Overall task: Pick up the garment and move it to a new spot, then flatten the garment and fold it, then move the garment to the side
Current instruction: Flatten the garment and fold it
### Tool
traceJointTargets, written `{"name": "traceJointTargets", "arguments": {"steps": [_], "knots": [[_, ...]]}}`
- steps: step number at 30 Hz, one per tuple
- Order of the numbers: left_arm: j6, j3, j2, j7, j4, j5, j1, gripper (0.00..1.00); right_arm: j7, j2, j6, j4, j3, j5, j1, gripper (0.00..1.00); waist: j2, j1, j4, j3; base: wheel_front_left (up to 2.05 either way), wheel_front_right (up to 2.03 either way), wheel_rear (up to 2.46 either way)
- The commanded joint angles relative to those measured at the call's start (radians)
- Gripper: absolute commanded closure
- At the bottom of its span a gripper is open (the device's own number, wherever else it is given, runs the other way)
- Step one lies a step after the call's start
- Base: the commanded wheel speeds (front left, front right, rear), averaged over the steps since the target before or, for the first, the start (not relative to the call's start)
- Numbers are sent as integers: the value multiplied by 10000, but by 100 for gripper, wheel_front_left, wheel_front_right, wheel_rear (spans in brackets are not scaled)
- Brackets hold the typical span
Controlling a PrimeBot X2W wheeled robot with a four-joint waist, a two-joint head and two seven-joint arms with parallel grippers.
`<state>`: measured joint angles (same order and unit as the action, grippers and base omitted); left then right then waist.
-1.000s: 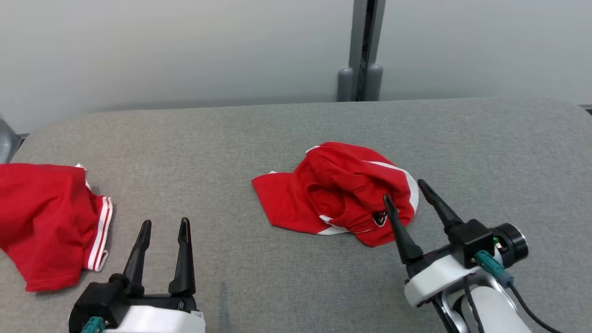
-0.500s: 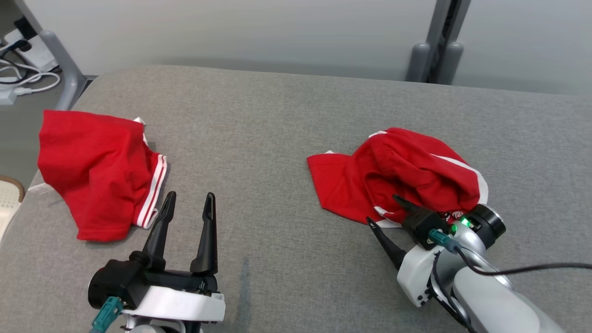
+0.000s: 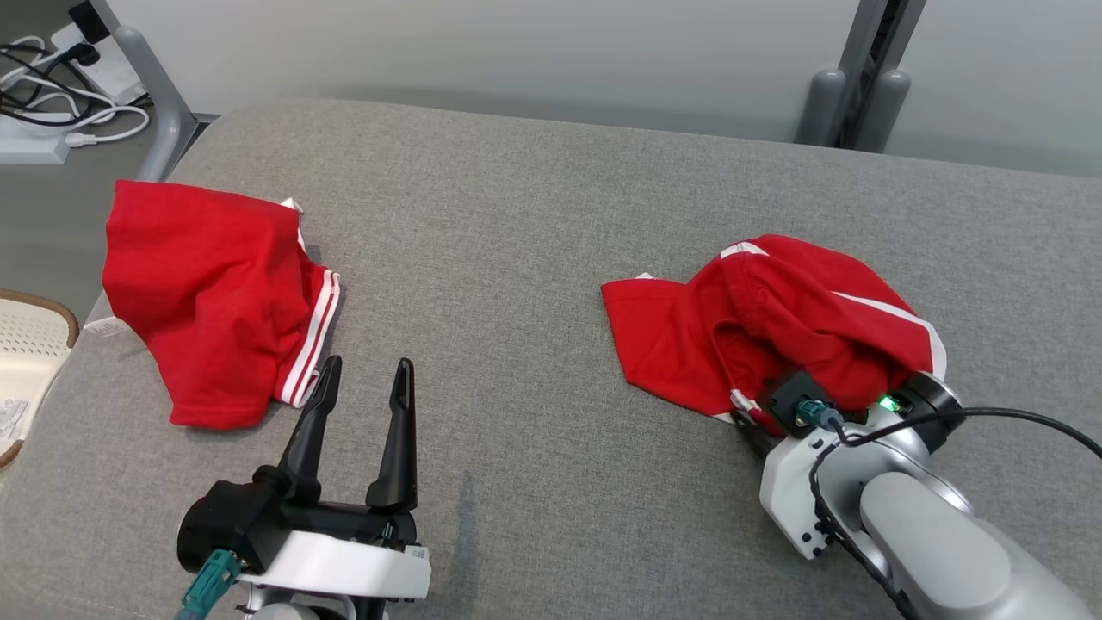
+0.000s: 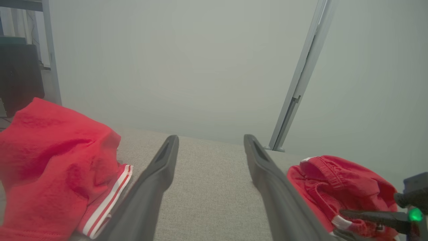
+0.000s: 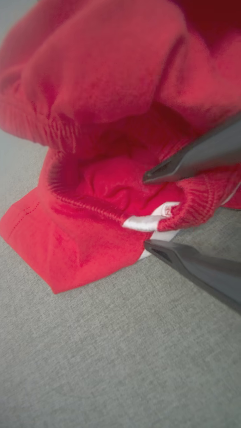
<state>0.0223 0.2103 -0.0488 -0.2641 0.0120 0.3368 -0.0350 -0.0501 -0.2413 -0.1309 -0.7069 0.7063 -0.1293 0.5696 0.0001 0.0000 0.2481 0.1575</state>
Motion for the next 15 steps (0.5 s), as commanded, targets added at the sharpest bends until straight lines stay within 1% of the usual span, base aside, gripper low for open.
{"name": "traceJointTargets", "arguments": {"steps": [1, 5, 9, 15], "knots": [[39, -20, -32, 6, 0, 84, -171, 0, -84, -3, 2, -117, -16, -141, 119, 99, -1, 0, -3, -5, 0, 0, 0], [59, -33, -32, 6, -2, 92, -183, 0, -144, 49, 2, -282, -45, -323, 164, 100, -1, 0, -43, -1, 0, 0, 0], [47, -53, -32, 6, 7, 63, -211, 0, 157, 134, 2, -154, 29, -432, 216, 100, -1, 0, -106, -4, 0, 0, 0], [-2, -112, -32, 6, 69, -62, -129, 0, 766, 628, 2, 355, 32, -1151, 442, 100, -1, 0, -226, -173, 0, 0, 0]]}}
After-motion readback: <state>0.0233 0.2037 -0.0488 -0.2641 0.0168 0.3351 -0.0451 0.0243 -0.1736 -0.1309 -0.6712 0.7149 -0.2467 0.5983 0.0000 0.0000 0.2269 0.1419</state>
